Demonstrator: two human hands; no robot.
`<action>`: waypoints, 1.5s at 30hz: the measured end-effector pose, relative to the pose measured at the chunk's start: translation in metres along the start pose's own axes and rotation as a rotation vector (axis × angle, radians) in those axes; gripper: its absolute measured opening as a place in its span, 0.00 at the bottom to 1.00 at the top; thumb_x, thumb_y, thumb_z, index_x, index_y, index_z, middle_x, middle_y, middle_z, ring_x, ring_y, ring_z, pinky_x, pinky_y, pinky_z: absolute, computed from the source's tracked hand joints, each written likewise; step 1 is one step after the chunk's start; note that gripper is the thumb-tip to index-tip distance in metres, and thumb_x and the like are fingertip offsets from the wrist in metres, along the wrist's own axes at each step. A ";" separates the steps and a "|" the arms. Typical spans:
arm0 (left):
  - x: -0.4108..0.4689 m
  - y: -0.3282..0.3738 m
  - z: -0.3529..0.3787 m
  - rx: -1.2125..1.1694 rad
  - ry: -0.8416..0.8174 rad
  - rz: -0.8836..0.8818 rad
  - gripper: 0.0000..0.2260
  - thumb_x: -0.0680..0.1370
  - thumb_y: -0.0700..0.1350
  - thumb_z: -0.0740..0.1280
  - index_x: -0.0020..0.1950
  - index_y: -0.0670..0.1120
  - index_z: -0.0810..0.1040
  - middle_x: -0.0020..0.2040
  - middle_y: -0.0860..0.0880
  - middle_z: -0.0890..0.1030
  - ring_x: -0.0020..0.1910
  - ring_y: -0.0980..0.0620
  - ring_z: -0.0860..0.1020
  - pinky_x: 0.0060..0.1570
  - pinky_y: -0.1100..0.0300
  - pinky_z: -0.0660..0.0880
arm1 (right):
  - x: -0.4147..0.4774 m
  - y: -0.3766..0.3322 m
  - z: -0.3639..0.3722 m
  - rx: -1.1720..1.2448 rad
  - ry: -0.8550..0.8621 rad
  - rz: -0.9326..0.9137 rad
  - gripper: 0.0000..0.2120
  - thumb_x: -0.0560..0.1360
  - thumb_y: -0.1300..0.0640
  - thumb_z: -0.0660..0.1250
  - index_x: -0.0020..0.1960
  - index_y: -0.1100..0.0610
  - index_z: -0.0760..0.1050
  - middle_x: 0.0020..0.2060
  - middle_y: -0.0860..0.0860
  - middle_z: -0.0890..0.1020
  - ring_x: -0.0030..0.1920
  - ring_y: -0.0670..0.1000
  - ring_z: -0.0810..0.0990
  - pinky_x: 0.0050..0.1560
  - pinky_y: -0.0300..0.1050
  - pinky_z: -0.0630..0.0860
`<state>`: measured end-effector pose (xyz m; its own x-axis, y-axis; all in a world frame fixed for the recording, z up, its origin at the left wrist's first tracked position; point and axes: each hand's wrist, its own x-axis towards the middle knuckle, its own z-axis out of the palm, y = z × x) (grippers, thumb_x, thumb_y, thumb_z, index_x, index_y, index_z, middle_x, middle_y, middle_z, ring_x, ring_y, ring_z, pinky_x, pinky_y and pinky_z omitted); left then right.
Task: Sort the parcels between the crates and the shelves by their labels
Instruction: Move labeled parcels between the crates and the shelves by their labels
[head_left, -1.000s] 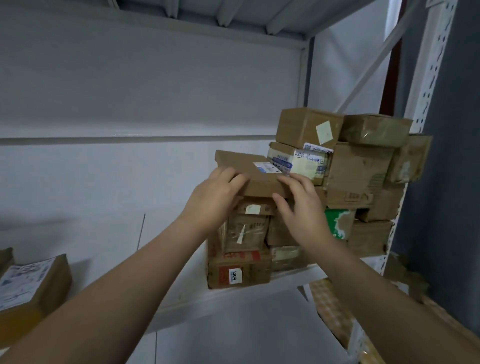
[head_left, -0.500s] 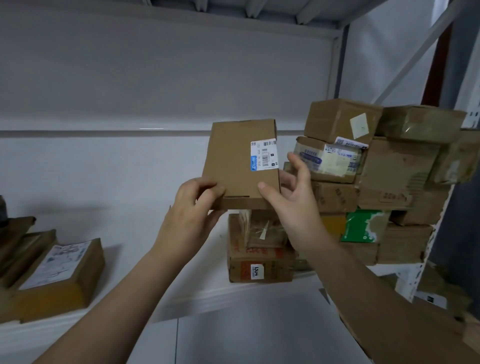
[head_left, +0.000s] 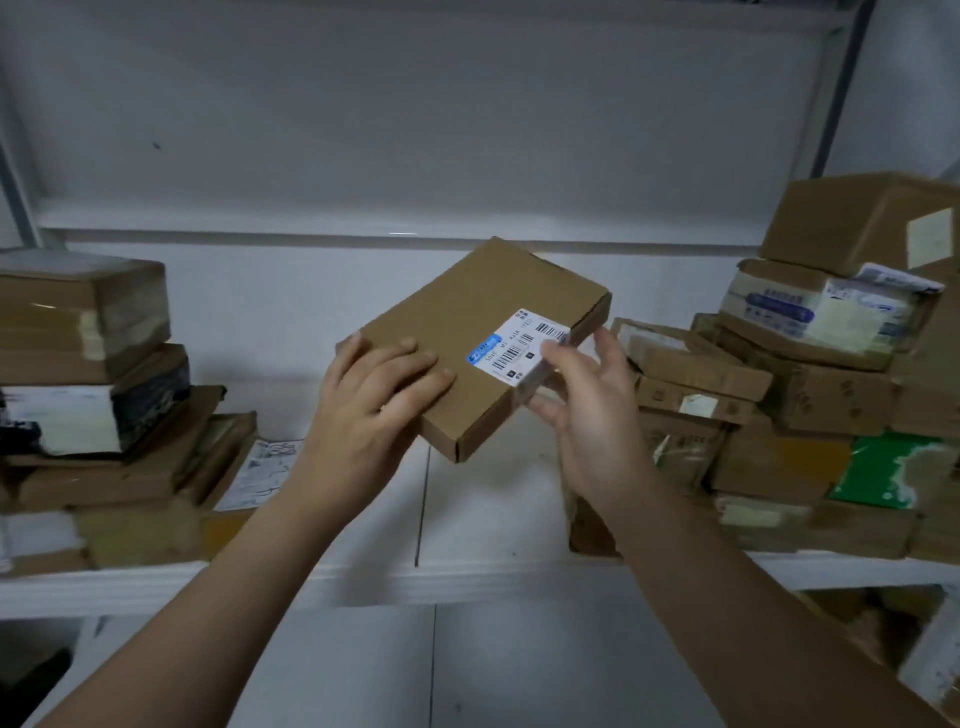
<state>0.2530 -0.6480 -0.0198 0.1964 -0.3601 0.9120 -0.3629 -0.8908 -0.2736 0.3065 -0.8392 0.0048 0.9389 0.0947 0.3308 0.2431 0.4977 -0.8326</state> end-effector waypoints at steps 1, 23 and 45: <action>-0.004 -0.010 -0.006 -0.016 -0.007 -0.022 0.11 0.78 0.41 0.62 0.61 0.45 0.70 0.60 0.42 0.78 0.63 0.43 0.70 0.67 0.39 0.56 | 0.004 -0.003 0.001 0.013 0.029 -0.011 0.37 0.76 0.62 0.68 0.77 0.48 0.51 0.51 0.54 0.81 0.45 0.48 0.85 0.42 0.50 0.82; -0.086 -0.024 -0.043 -0.397 -0.107 -0.624 0.25 0.73 0.32 0.70 0.67 0.48 0.72 0.69 0.54 0.68 0.67 0.60 0.68 0.64 0.72 0.63 | -0.045 0.079 0.019 -0.038 0.119 -0.153 0.18 0.71 0.55 0.68 0.58 0.41 0.69 0.48 0.41 0.82 0.51 0.48 0.83 0.42 0.49 0.82; -0.084 -0.023 -0.066 -0.185 0.030 -0.375 0.16 0.70 0.46 0.68 0.56 0.47 0.71 0.58 0.48 0.76 0.59 0.51 0.71 0.62 0.56 0.64 | -0.048 0.094 0.080 0.333 -0.197 0.284 0.26 0.76 0.49 0.64 0.72 0.54 0.66 0.62 0.57 0.78 0.60 0.55 0.79 0.52 0.47 0.80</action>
<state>0.1851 -0.5793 -0.0699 0.3203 -0.0095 0.9473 -0.4298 -0.8926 0.1364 0.2648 -0.7282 -0.0544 0.8852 0.4123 0.2155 -0.1377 0.6746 -0.7253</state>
